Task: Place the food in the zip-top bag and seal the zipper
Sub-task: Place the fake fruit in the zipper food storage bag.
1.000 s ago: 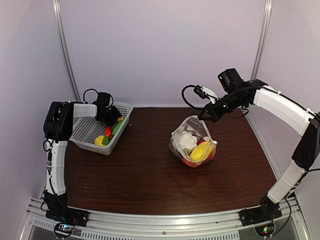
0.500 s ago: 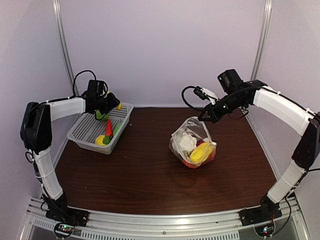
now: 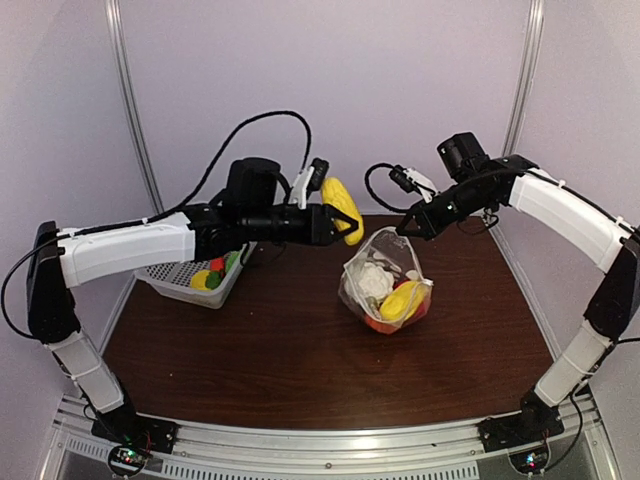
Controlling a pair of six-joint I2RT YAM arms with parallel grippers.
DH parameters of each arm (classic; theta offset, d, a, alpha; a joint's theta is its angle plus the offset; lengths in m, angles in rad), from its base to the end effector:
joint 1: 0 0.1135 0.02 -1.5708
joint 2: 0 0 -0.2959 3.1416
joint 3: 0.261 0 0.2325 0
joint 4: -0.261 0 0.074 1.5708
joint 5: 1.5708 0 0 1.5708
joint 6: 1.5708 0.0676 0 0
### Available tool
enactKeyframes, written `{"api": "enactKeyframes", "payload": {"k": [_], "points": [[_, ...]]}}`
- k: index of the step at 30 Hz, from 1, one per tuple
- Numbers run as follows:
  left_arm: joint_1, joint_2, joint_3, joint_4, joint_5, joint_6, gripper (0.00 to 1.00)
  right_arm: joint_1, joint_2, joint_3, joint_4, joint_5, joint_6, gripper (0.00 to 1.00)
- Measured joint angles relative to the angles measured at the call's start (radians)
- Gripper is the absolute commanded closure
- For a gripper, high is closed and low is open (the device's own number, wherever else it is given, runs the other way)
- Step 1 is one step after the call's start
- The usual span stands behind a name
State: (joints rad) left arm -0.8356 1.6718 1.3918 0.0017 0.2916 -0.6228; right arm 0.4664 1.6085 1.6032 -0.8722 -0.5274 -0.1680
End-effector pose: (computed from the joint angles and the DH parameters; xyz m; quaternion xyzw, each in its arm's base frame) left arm 0.2644 -0.3214 0.3654 0.1709 0.7761 -0.4835 0.3670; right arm 0.2890 0.1836 0.3661 -0.3673 0.8351 0.2912 0.2879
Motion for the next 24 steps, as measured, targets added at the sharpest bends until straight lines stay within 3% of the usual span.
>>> {"api": "enactKeyframes", "payload": {"k": [5, 16, 20, 24], "points": [[-0.155, 0.098, 0.067, -0.003, 0.028, 0.01, 0.68, 0.0, -0.014, 0.009, 0.001, -0.011, 0.04, 1.0], [-0.196, 0.298, 0.18, -0.074, -0.164, -0.034, 0.68, -0.002, -0.04, 0.016, 0.002, -0.107, 0.129, 1.0], [-0.196, 0.369, 0.262, -0.12, -0.219, -0.049, 0.55, -0.002, -0.049, 0.016, 0.008, -0.141, 0.152, 1.0], [-0.195, 0.423, 0.343, -0.161, -0.227, -0.047, 0.29, -0.003, -0.053, 0.016, 0.014, -0.154, 0.176, 1.0]]}}
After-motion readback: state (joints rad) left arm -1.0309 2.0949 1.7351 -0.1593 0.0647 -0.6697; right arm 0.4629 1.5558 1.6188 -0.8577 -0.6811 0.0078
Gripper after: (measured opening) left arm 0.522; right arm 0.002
